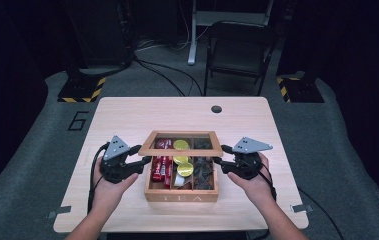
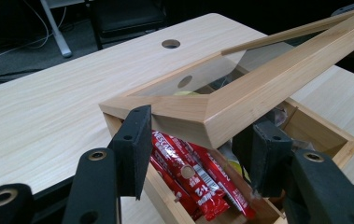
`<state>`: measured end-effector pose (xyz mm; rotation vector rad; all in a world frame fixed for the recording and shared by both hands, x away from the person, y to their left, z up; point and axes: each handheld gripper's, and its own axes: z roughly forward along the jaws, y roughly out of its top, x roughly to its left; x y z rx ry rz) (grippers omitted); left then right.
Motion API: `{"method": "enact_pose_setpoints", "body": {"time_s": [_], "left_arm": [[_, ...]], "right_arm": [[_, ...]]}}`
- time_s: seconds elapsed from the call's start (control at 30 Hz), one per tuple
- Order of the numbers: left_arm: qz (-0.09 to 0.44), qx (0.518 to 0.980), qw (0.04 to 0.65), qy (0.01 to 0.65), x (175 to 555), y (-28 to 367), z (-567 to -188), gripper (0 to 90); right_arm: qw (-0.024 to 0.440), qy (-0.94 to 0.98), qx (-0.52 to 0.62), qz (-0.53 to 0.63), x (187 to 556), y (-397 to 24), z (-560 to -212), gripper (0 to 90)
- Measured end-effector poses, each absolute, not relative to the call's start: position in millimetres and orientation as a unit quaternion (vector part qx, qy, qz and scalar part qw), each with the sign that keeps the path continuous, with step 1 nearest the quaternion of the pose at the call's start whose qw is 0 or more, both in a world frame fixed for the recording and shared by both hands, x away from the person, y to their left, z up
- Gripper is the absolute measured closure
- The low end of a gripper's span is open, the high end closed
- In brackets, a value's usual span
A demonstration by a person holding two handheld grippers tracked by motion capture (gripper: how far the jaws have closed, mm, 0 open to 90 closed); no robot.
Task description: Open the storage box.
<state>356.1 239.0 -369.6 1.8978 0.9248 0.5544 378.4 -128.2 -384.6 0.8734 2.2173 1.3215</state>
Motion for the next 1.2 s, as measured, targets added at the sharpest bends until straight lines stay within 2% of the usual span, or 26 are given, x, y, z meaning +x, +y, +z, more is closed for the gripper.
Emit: {"method": "enact_pose_setpoints", "body": {"time_s": [0.37,0.63,0.9,1.1,1.2], "left_arm": [[0.225,0.767,0.466,0.38,366,239,-361,47.9],[0.228,0.764,0.471,0.378,370,239,-360,48.1],[0.238,0.758,0.468,0.387,386,239,-367,48.3],[0.238,0.754,0.47,0.392,400,237,-372,54.4],[0.255,0.752,0.468,0.388,402,235,-371,55.5]], "right_arm": [[0.215,0.785,0.324,0.482,393,-127,-383,50.7],[0.232,0.789,0.319,0.471,401,-124,-380,57.3],[0.229,0.786,0.32,0.478,406,-125,-376,57.5],[0.223,0.777,0.332,0.486,410,-125,-374,57.6],[0.22,0.774,0.335,0.49,412,-125,-372,57.7]]}}
